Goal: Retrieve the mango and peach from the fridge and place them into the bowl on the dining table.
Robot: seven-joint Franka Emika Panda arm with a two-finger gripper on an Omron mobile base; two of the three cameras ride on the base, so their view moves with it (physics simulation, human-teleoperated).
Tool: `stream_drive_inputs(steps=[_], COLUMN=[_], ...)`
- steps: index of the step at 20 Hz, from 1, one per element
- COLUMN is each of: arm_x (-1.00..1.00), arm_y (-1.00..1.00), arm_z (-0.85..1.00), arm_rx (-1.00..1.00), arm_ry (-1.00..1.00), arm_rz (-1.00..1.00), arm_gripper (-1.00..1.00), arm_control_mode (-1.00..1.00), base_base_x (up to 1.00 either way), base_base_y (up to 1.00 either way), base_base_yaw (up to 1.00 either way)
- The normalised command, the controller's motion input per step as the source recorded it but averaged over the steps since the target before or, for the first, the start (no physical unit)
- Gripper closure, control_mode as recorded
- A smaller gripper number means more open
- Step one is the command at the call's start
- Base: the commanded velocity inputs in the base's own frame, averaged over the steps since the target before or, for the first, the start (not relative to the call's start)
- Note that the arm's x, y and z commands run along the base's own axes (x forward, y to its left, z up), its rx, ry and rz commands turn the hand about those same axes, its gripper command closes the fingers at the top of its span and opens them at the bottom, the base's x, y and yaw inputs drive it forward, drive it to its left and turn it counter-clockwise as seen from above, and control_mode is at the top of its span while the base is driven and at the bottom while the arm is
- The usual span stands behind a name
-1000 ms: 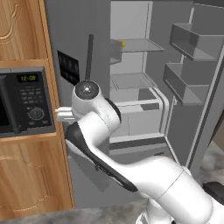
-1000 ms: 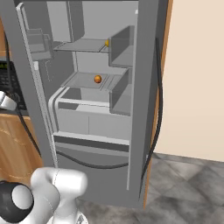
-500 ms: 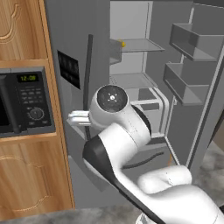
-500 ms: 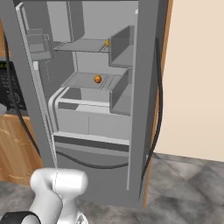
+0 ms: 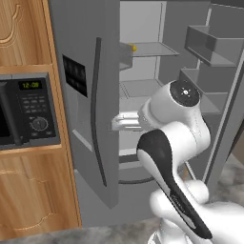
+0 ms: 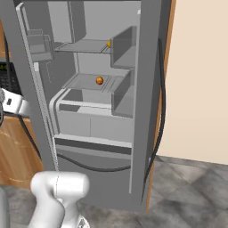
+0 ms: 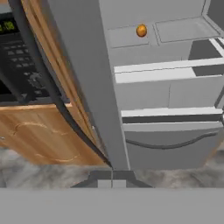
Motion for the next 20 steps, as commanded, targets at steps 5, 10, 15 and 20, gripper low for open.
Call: stream_drive_inputs(steps=[5,10,15,20], arm_x=[0.34,0.38,0.57,0.72], arm_y=[-0.68,-0.5,-0.01,-0.03], arm_z=[-0.19,0.0,0.0,0.0], arm_rx=[0.04,0.0,0.0,0.0], arm_ry=[-0.16,-0.17,-0.22,0.0], arm_rz=[0.46,0.26,0.11,0.08], arm_gripper=[1.0,1.0,-1.0,-1.0], arm_control_mode=[-1.0,-1.0,-1.0,-1.0], base_base_x=[0.0,0.0,0.0,0.0], base_base_y=[0.0,0.0,0.0,0.0], base_base_yaw=[0.0,0.0,0.0,0.0])
